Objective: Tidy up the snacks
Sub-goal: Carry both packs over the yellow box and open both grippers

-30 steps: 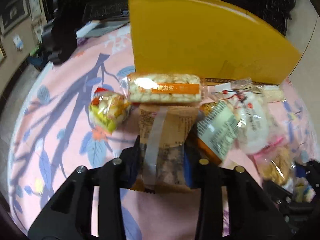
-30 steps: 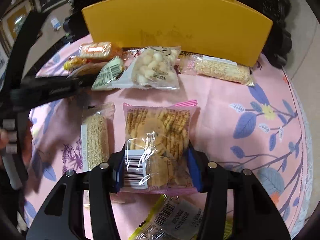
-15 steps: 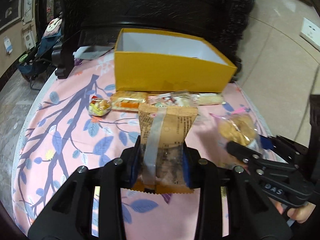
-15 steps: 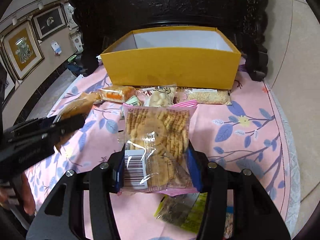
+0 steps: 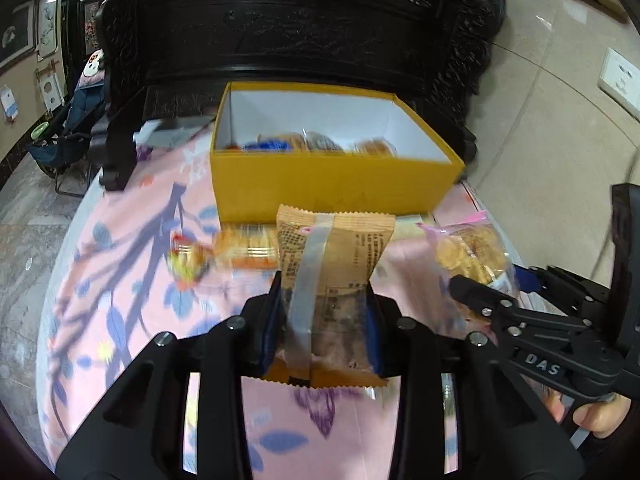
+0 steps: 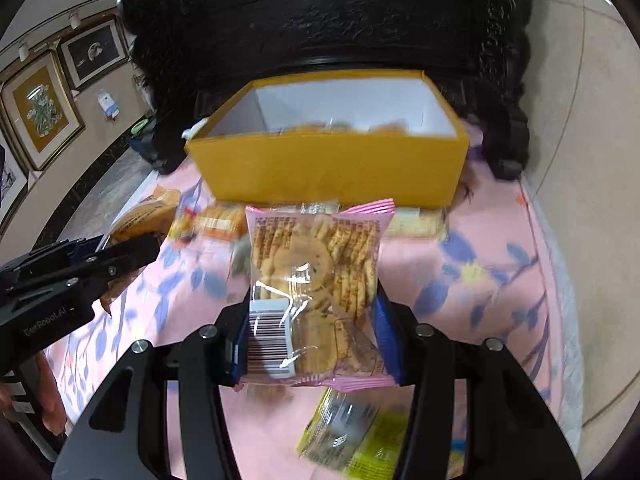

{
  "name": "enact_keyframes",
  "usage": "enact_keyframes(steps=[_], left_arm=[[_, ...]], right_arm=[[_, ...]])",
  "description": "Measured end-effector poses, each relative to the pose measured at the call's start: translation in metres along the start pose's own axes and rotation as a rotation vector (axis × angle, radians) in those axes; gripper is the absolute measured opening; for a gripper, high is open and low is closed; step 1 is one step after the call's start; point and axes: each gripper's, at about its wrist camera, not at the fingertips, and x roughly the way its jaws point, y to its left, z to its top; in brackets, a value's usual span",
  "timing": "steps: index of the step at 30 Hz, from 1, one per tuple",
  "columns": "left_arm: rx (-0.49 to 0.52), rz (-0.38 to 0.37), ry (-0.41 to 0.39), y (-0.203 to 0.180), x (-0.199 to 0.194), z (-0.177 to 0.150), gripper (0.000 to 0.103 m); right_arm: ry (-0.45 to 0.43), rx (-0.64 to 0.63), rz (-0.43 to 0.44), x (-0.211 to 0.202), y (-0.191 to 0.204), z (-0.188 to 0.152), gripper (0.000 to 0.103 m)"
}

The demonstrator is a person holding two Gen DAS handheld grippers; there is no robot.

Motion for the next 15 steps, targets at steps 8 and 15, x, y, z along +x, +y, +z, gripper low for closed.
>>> enact_keyframes(steps=[8, 15], left_arm=[[-0.008, 0.065, -0.004, 0.002, 0.057, 0.094, 0.034], [-0.03, 0.083, 0.017, 0.011, 0.093, 0.13, 0.034]], right_arm=[[-0.05, 0.044, -0.009, 0.031, -0.018, 0.097, 0.053], [-0.032, 0.062, 0.001, 0.061, -0.034, 0.134, 0.053]])
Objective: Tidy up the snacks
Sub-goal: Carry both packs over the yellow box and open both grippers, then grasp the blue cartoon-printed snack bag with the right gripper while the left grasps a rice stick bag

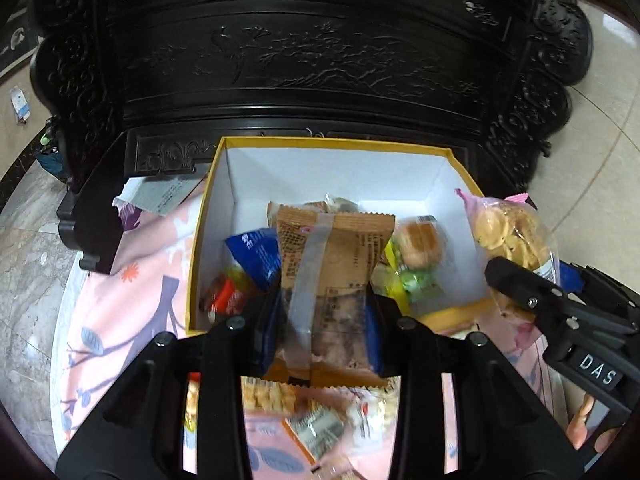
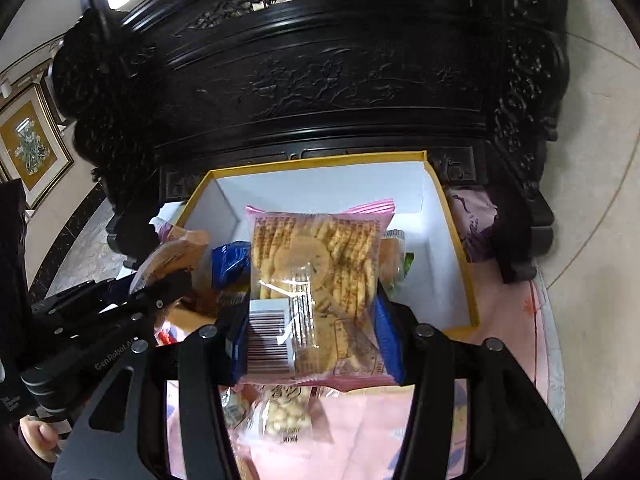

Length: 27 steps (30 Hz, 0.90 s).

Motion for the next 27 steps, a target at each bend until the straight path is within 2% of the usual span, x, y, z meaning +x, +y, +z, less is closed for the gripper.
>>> enact_keyframes(steps=[6, 7, 8, 9, 10, 11, 16, 20, 21, 25, 27], left_arm=[[0.002, 0.029, -0.005, 0.0, 0.016, 0.021, 0.036], [0.0, 0.035, 0.002, 0.0, 0.018, 0.024, 0.042], [-0.005, 0.034, 0.015, 0.0, 0.021, 0.029, 0.071], [-0.014, 0.042, 0.011, 0.001, 0.022, 0.033, 0.082], [-0.027, 0.066, -0.012, 0.003, 0.02, 0.035, 0.088], [-0.034, 0.067, -0.035, 0.004, 0.018, 0.037, 0.091], [-0.027, 0.059, -0.044, 0.011, 0.007, 0.034, 0.091], [-0.006, 0.044, -0.06, 0.017, -0.021, -0.002, 0.092], [0.0, 0.036, -0.062, 0.017, -0.028, -0.015, 0.093], [0.036, 0.003, -0.057, 0.014, -0.05, -0.068, 0.093], [0.039, -0.016, -0.052, 0.015, -0.061, -0.098, 0.093]], right_arm=[[-0.002, 0.021, -0.002, 0.021, -0.006, 0.015, 0.053], [-0.01, 0.025, -0.002, 0.025, -0.007, 0.02, 0.054], [-0.015, 0.03, -0.01, 0.029, -0.008, 0.026, 0.06], [-0.025, 0.04, -0.031, 0.03, -0.01, 0.028, 0.071], [-0.036, 0.052, -0.046, 0.031, -0.012, 0.032, 0.074], [-0.046, 0.072, -0.041, 0.03, -0.016, 0.034, 0.077], [-0.052, 0.082, -0.027, 0.013, -0.022, 0.023, 0.089], [-0.034, 0.045, 0.009, -0.02, -0.028, -0.025, 0.102], [-0.012, 0.039, 0.016, -0.027, -0.031, -0.047, 0.102], [0.155, 0.021, 0.024, -0.037, -0.044, -0.124, 0.102], [0.201, 0.026, 0.007, -0.051, -0.053, -0.17, 0.102]])
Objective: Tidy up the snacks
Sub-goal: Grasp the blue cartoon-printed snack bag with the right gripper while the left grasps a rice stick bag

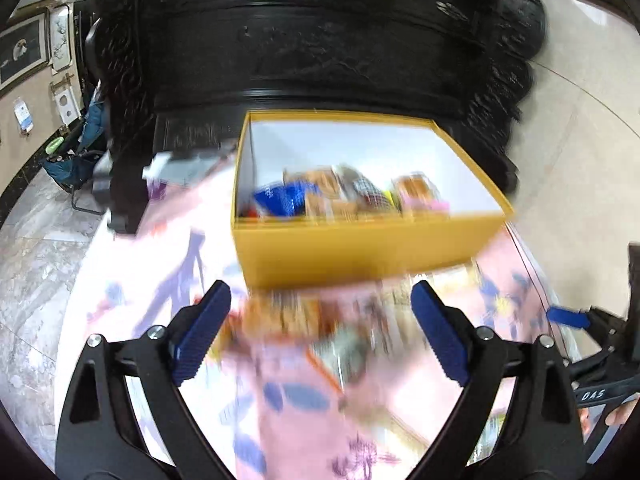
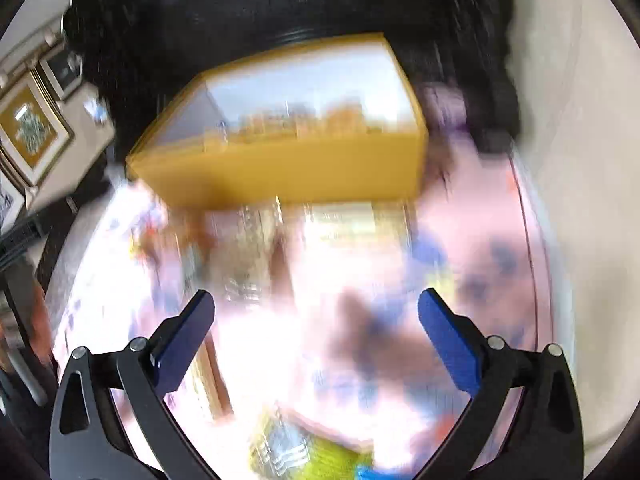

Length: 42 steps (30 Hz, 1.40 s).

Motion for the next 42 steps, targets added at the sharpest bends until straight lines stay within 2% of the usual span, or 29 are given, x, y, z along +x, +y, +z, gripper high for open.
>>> enact_keyframes(steps=[2, 6, 8, 10, 12, 14, 17, 18, 20, 21, 22, 24, 26, 28, 33, 36, 39, 42], left_arm=[[0.001, -0.016, 0.022, 0.0, -0.008, -0.027, 0.093], [0.0, 0.005, 0.07, 0.001, -0.014, -0.067, 0.093], [-0.014, 0.002, 0.087, 0.003, -0.018, -0.081, 0.093], [-0.025, 0.005, 0.091, 0.005, -0.023, -0.092, 0.093], [-0.035, 0.005, 0.095, 0.006, -0.027, -0.098, 0.093], [-0.045, 0.006, 0.103, 0.009, -0.029, -0.102, 0.093], [-0.049, 0.026, 0.109, 0.014, -0.034, -0.109, 0.093], [-0.051, 0.035, 0.11, 0.016, -0.036, -0.112, 0.093], [-0.06, 0.046, 0.118, 0.021, -0.038, -0.116, 0.093], [-0.067, 0.046, 0.123, 0.023, -0.038, -0.118, 0.093], [-0.076, 0.043, 0.13, 0.025, -0.038, -0.121, 0.093], [-0.086, 0.023, 0.154, 0.022, -0.033, -0.125, 0.093], [-0.065, 0.019, 0.171, 0.013, -0.027, -0.127, 0.093], [-0.044, 0.032, 0.177, 0.001, -0.021, -0.128, 0.093], [-0.077, 0.059, 0.227, -0.023, 0.011, -0.124, 0.093], [-0.069, 0.119, 0.265, -0.035, 0.032, -0.128, 0.093], [-0.08, 0.125, 0.255, -0.04, 0.038, -0.13, 0.094], [-0.047, 0.135, 0.273, -0.051, 0.045, -0.129, 0.094]], right_arm=[[0.016, -0.019, -0.023, -0.009, -0.006, -0.031, 0.102], [0.082, -0.112, -0.177, -0.023, -0.013, -0.089, 0.102], [0.101, -0.081, -0.251, -0.028, -0.022, -0.113, 0.102], [0.092, -0.021, -0.24, -0.03, -0.03, -0.125, 0.102], [0.069, 0.03, -0.189, -0.029, -0.034, -0.133, 0.102], [0.056, 0.066, -0.226, -0.02, -0.035, -0.136, 0.102], [0.084, 0.12, -0.272, -0.005, -0.039, -0.138, 0.1], [0.031, 0.105, -0.288, -0.005, -0.035, -0.14, 0.093], [-0.017, 0.097, -0.284, -0.005, -0.032, -0.142, 0.081], [-0.036, 0.085, -0.273, -0.006, -0.028, -0.143, 0.066], [-0.041, 0.079, -0.274, -0.005, -0.025, -0.141, 0.059], [-0.037, 0.07, -0.266, 0.0, -0.021, -0.135, 0.054], [-0.034, 0.05, -0.243, 0.006, -0.014, -0.127, 0.053], [-0.042, 0.049, -0.178, 0.012, -0.008, -0.114, 0.053], [-0.048, 0.047, -0.109, 0.03, 0.005, -0.087, 0.053], [-0.046, 0.035, -0.071, 0.035, 0.015, -0.085, 0.053], [-0.058, 0.019, -0.068, 0.034, 0.02, -0.089, 0.054], [-0.06, 0.027, -0.044, 0.033, 0.017, -0.089, 0.054]])
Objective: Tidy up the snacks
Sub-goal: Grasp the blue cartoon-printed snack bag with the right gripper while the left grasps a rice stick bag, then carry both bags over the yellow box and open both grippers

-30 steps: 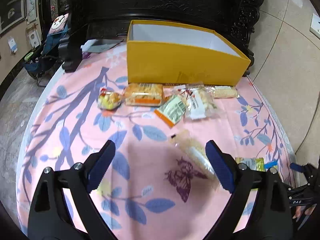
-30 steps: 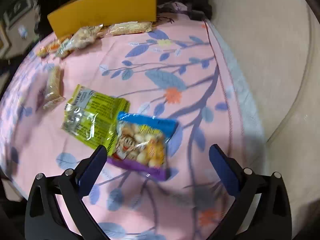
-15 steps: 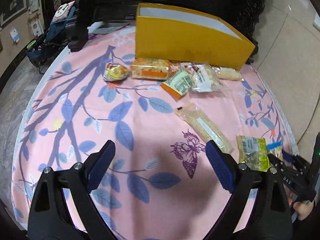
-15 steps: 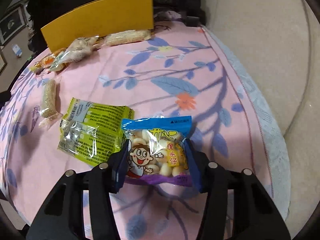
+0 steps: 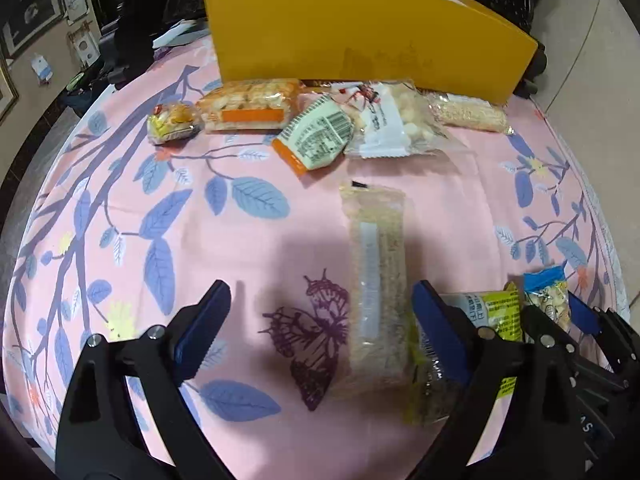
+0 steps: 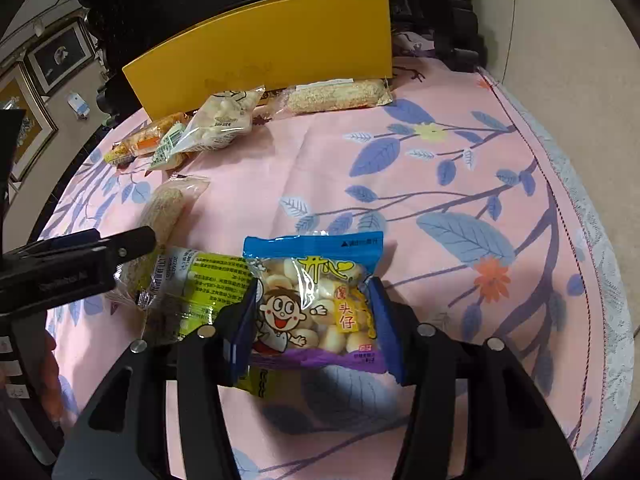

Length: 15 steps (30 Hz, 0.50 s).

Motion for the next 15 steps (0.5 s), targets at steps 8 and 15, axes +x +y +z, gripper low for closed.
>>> enact_keyframes(steps=[8, 15], left_arm=[[0.036, 0.015, -0.033, -0.013, 0.009, -0.001, 0.039], [0.013, -0.022, -0.048, -0.004, 0.003, -0.017, 0.028]], right_arm=[[-0.008, -0.012, 0.016, -0.002, -0.002, -0.003, 0.055], [-0.029, -0.04, -0.02, -0.002, 0.003, -0.006, 0.054]])
